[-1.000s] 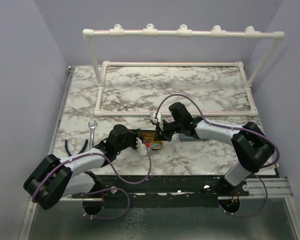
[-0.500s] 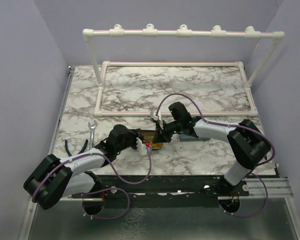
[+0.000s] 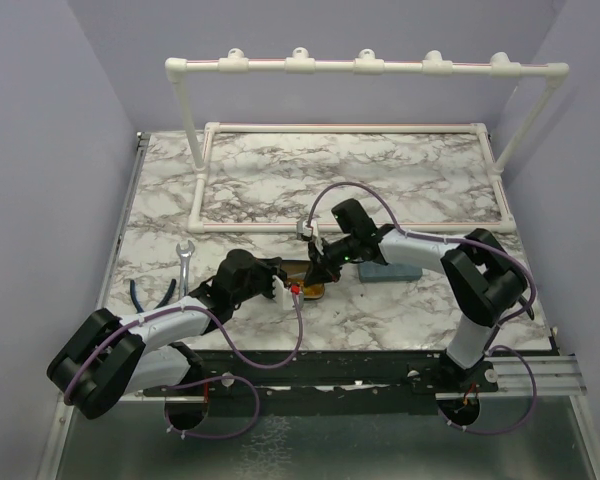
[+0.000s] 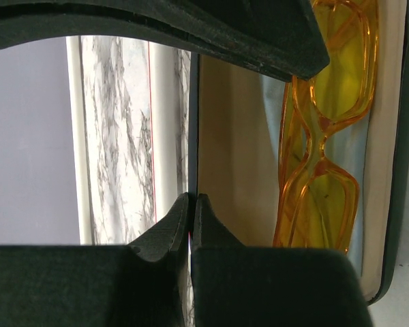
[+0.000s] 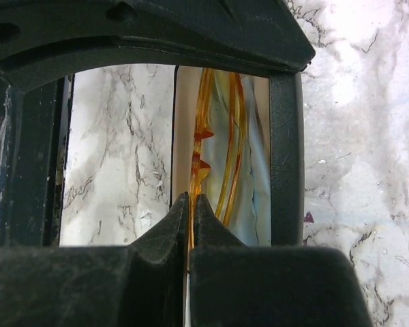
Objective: Organize the sunglasses
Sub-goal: Adjust the sunglasses in the sunglasses case.
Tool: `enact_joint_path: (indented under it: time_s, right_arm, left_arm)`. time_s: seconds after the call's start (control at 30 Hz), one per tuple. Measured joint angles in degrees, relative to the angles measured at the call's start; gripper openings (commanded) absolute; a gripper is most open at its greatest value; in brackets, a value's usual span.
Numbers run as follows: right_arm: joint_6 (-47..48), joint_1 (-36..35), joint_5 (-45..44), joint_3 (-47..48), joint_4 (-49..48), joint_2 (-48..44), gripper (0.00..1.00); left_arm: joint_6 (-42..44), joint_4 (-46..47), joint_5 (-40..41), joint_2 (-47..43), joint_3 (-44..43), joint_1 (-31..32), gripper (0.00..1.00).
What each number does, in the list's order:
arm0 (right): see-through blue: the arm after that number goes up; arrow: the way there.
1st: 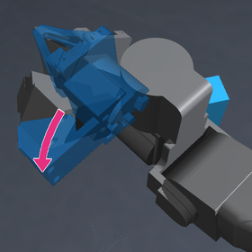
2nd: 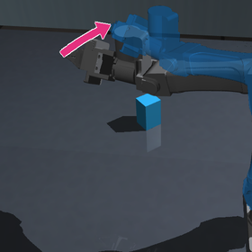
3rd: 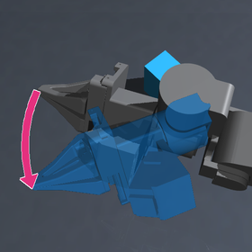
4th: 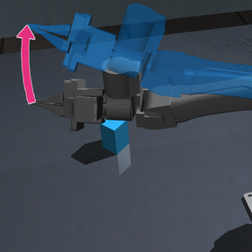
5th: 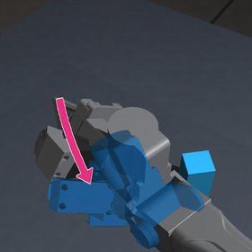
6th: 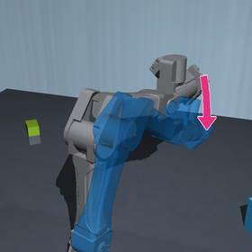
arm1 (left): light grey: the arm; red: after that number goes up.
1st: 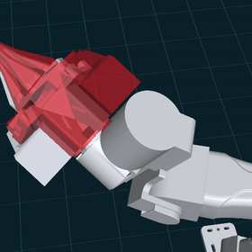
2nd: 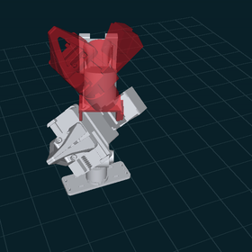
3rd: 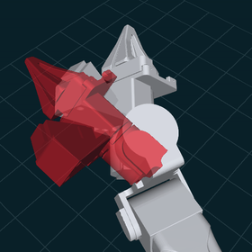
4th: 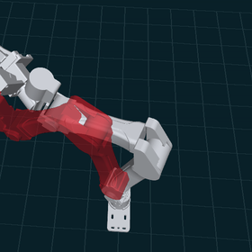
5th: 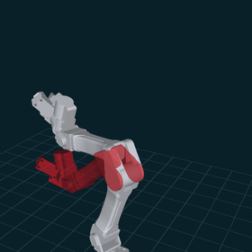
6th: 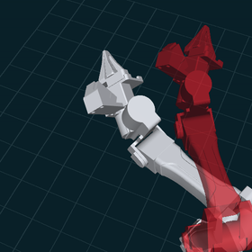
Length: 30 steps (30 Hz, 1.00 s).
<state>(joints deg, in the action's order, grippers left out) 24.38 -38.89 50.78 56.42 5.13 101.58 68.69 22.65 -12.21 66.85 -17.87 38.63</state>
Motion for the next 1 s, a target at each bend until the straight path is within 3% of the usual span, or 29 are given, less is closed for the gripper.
enact_joint_path:
  time_s: [0.53, 0.8, 0.87, 1.0]
  right_arm:
    - [-0.7, 0.4, -1.9, 1.4, 1.4, 1.3, 0.02]
    - [-3.7, 0.4, -5.5, 1.3, -0.6, 1.3, 0.2]
    - [-4.0, 0.4, -6.2, 0.9, -1.6, 1.3, 0.17]
    - [-4.4, 0.4, -6.4, -0.5, -3.7, 1.3, 0.01]
  left_arm:
    - [0.7, 0.2, -0.2, 0.0, 0.0, 0.0, 0.0]
    - [0.9, 0.2, -0.2, 0.0, 0.0, 0.0, 0.0]
    - [0.9, 0.3, -0.2, 0.0, 0.0, 0.0, 0.0]
    - [0.9, 0.4, -0.2, 0.0, 0.0, 0.0, 0.0]
